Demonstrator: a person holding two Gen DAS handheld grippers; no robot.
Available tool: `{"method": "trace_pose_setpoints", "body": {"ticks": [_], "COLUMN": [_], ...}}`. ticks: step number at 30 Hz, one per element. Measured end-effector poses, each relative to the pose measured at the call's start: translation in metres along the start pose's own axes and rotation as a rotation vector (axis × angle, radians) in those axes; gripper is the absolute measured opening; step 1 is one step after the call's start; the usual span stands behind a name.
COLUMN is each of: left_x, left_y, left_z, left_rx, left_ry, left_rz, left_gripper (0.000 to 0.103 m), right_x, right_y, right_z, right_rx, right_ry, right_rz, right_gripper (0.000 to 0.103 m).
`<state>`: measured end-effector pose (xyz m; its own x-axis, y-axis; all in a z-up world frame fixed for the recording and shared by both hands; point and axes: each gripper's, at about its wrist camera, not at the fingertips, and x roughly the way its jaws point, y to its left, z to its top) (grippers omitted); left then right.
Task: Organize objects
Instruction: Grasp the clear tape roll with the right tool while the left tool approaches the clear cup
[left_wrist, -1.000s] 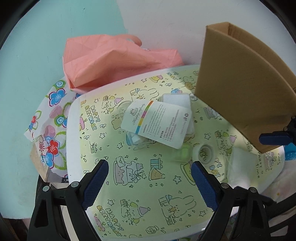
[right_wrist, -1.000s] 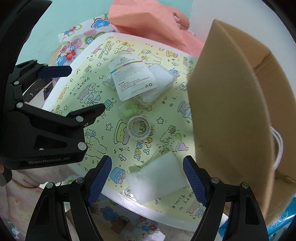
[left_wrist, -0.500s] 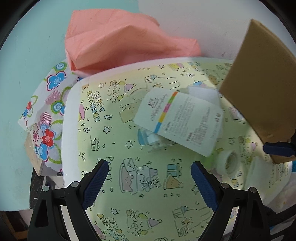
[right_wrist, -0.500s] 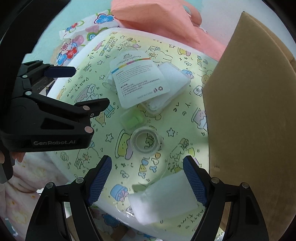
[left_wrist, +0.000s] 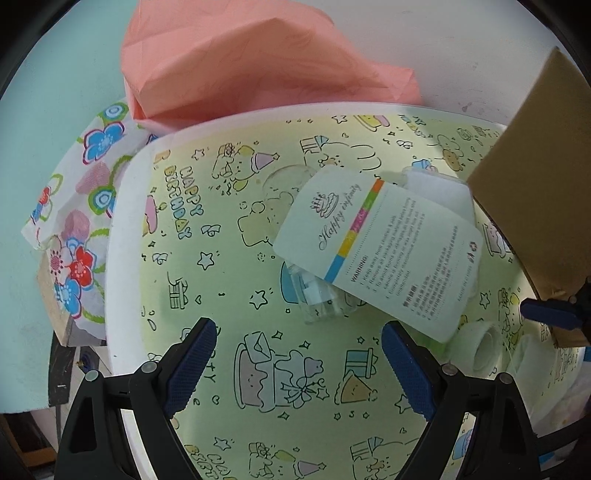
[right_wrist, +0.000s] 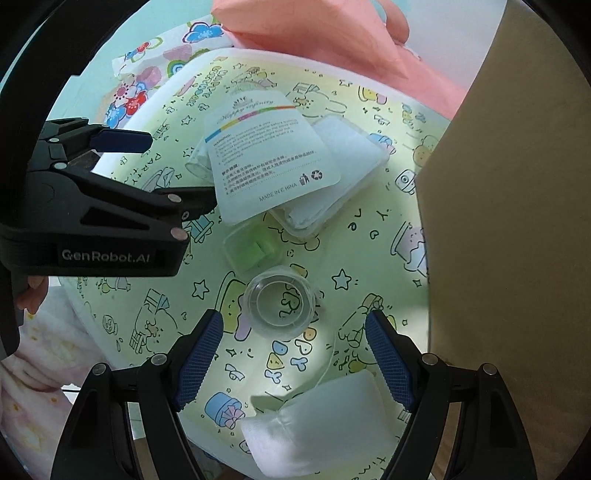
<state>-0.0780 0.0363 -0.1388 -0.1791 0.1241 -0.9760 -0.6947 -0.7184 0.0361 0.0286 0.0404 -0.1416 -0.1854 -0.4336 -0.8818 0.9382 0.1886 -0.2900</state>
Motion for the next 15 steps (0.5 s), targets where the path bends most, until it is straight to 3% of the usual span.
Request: {"method": "trace_pose_setpoints", "body": {"ticks": [7, 10, 12, 15], "left_x": [-0.002, -0.004, -0.005, -0.009], "left_y": [0.0, -0.003, -0.005, -0.004], "left_z": [-0.001, 0.001, 0.002, 0.007], "left_rx": [-0.022, -0.015, -0.003, 0.011], "left_ry": [-0.043, -0.057, -0.07, -0.115], "left_rz": [-0.133, -0.155, -0.143, -0.015], "left_gripper": [0.092, 0.092, 0.092, 0.092], "right_x": [0.011, 0.015, 0.017, 0.019], "right_y": [-0.004, -0.004, -0.004, -0.003], "right_z": [0.003, 0.004, 0.005, 0.007], "right_rx": [0.012, 0.015, 0.014, 0.013], "right_ry": [0.016, 0.022, 0.025, 0.028], "right_rz": [0.002, -0.001, -0.002, -0.003], "right_gripper": [0.082, 0.082, 0.082, 0.082]}}
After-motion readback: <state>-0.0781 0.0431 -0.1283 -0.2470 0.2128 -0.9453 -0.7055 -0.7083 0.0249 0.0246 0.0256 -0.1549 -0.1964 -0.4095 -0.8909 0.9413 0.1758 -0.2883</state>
